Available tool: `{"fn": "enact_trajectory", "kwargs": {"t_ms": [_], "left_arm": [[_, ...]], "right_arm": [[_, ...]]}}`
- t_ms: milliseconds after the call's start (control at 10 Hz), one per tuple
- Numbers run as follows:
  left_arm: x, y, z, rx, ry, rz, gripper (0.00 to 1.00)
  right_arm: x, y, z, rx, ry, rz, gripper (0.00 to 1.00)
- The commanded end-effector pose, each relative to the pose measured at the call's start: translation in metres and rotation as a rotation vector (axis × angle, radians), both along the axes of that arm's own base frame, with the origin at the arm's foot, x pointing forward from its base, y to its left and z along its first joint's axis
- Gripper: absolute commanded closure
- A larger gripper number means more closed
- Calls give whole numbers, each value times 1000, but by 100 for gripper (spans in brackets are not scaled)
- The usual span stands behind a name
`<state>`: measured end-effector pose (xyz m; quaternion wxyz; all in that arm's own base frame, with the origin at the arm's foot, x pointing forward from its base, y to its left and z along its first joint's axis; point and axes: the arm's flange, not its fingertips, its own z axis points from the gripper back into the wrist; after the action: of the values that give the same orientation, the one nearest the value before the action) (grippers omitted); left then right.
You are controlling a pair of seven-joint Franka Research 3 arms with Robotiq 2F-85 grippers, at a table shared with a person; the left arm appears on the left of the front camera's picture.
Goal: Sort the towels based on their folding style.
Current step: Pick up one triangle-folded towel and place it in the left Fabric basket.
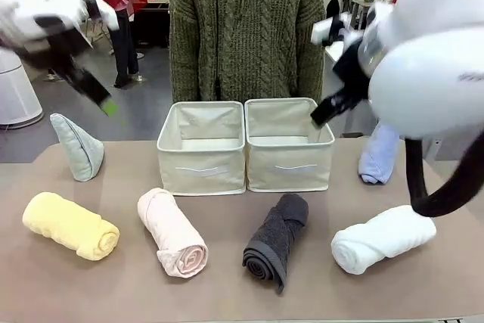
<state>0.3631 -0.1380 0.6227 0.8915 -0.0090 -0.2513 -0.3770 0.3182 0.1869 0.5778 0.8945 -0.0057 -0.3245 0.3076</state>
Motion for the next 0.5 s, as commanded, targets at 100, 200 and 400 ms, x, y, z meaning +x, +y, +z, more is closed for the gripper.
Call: {"fn": "enact_trajectory", "kwargs": {"t_ms": [100, 200, 400], "left_arm": [[-14, 2, 51, 68, -82, -30, 0], [-11, 2, 37, 13, -29, -8, 0], [-11, 2, 37, 13, -29, -8, 0]], "right_arm": [[-58, 28, 65, -72, -72, -39, 0], [-33, 14, 40, -20, -40, 3, 0], [-33, 14, 40, -20, -40, 3, 0]]}}
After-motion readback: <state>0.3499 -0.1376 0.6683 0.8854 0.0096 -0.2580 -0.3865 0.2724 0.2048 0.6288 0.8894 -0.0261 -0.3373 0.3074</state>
